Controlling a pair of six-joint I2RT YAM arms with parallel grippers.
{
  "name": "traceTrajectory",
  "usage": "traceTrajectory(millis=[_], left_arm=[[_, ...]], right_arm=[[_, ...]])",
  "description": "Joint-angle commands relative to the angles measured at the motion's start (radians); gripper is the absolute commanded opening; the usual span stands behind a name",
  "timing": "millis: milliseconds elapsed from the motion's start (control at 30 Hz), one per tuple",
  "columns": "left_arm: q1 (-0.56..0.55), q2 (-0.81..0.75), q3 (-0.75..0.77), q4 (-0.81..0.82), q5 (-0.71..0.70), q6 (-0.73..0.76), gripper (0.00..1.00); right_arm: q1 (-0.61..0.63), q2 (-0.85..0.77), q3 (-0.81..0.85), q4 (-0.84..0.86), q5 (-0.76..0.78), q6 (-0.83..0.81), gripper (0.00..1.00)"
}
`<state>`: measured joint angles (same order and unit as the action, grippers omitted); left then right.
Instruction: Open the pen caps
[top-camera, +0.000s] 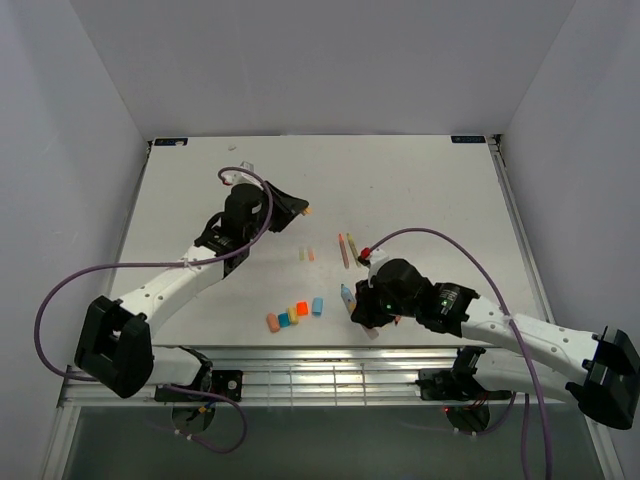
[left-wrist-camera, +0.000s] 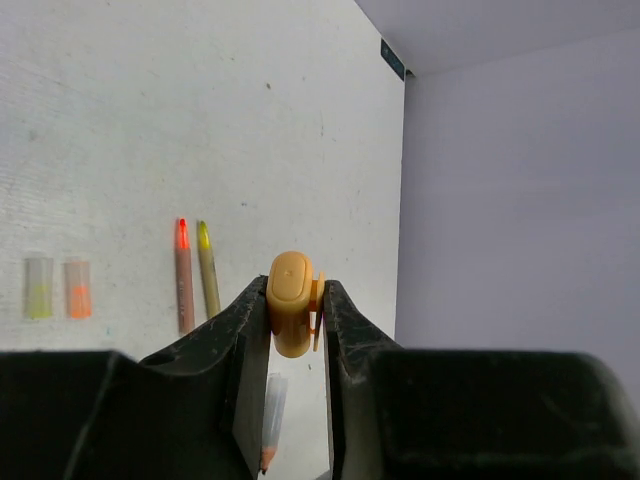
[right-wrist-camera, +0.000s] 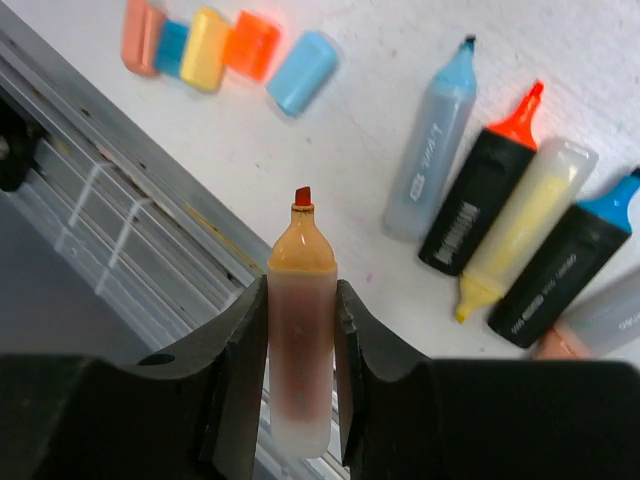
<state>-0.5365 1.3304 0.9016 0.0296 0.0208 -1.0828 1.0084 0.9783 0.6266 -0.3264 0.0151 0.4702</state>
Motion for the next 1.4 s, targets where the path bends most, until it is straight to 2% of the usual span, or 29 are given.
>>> traceTrajectory(millis=[0, 167, 300, 333, 367, 533, 667, 833, 900, 1133, 1367], left_arm=[[0.003, -0.062, 0.013, -0.01, -0.096, 0.043, 0.0], [0.01, -0.135, -0.033, -0.088, -0.087, 0.112, 0.0], [0.01, -0.267, -0.173, -0.157, -0.074, 0.126, 0.0], [0.01, -0.339, -0.211, -0.16, -0.068, 0.121, 0.0], [0.01, -0.377, -0.28, -0.166, -0.067, 0.116, 0.0], [0.009, -0.552, -0.429, -0.261, -0.041, 0.063, 0.0], [0.009, -0.684, -0.542, -0.312, -0.038, 0.015, 0.0], [0.007, -0.75, -0.629, -0.385, -0.038, -0.034, 0.0], [0.007, -0.763, -0.638, -0.417, -0.027, -0.046, 0.0], [0.007, -0.875, -0.698, -0.5, -0.024, -0.086, 0.0], [0.009, -0.872, -0.731, -0.553, -0.038, -0.121, 0.0]], right_arm=[[0.002, -0.009, 0.016, -0.075, 0.0, 0.015, 0.08], [0.002, -0.007, 0.088, -0.132, 0.156, 0.01, 0.08], [-0.076, 0.037, 0.133, -0.227, 0.243, 0.005, 0.08], [-0.105, 0.036, 0.128, -0.227, 0.241, 0.001, 0.08], [-0.184, 0.034, 0.107, -0.226, 0.217, -0.005, 0.08], [-0.448, 0.007, 0.025, -0.177, 0.163, -0.089, 0.08], [-0.585, 0.02, 0.008, -0.152, 0.079, -0.108, 0.08], [-0.714, 0.075, 0.002, -0.119, -0.024, -0.091, 0.08], [-0.728, 0.108, -0.005, -0.099, -0.073, -0.09, 0.08], [-0.752, 0.134, -0.022, -0.062, -0.063, -0.067, 0.08], [-0.752, 0.154, -0.039, -0.042, -0.096, -0.076, 0.08]])
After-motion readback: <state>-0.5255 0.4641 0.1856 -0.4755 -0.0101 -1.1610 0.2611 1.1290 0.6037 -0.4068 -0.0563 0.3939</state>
